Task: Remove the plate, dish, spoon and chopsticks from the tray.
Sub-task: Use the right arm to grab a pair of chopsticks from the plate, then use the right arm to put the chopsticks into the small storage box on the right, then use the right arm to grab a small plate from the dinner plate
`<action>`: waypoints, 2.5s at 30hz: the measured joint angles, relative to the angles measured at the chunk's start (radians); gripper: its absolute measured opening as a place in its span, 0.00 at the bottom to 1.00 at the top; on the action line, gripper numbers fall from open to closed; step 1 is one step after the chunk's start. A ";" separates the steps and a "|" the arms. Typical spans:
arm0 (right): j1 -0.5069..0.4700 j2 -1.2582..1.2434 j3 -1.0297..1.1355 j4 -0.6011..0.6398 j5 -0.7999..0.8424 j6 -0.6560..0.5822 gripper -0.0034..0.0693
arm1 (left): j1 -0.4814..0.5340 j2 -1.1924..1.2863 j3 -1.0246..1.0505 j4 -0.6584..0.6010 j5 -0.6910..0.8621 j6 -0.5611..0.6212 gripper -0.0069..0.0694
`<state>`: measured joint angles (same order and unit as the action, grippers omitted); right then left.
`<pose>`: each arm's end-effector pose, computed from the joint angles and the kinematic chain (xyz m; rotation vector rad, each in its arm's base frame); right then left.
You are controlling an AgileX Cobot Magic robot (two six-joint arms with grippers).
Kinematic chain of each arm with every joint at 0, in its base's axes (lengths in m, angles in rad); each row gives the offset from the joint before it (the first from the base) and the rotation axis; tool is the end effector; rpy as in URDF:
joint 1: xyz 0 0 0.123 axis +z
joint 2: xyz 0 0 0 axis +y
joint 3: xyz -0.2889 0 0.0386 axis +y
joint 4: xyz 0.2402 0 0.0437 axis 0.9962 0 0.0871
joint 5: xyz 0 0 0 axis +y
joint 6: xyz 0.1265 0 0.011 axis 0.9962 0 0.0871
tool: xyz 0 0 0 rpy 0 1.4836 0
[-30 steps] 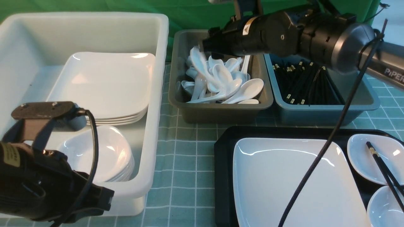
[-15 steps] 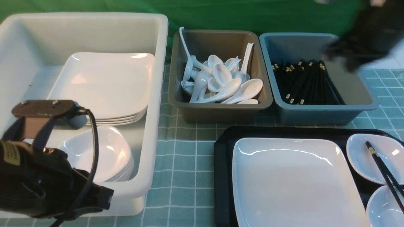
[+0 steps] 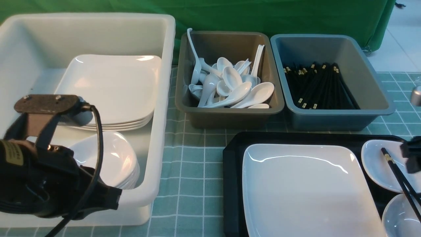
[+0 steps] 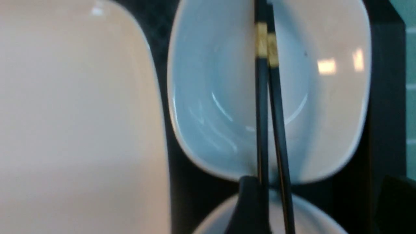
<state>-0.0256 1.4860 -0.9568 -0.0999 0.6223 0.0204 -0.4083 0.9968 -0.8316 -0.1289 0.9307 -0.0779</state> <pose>0.3048 -0.0152 0.2199 -0.0265 2.6337 -0.1062 0.1667 -0.0864 0.2835 0.3677 2.5795 -0.3400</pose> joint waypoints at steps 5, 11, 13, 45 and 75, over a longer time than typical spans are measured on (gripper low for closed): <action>-0.006 0.148 -0.033 -0.004 -0.097 0.021 0.74 | 0.000 0.000 0.000 0.000 0.000 0.000 0.10; -0.020 0.278 -0.078 -0.007 -0.108 0.022 0.66 | 0.000 0.000 0.000 0.000 0.015 0.016 0.10; -0.020 0.304 -0.082 -0.001 -0.107 0.023 0.59 | 0.000 0.000 0.000 0.000 0.015 0.021 0.10; 0.000 0.669 -1.064 0.423 -0.133 0.045 0.15 | 0.000 0.000 0.000 -0.009 -0.026 -0.037 0.10; -0.005 0.215 -0.751 0.100 0.506 -0.112 0.08 | -0.299 0.318 -0.190 -0.081 -0.081 -0.063 0.10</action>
<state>-0.0306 1.7014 -1.7079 0.0000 1.1283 -0.0920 -0.7070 1.3144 -1.0212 -0.2100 0.8501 -0.1404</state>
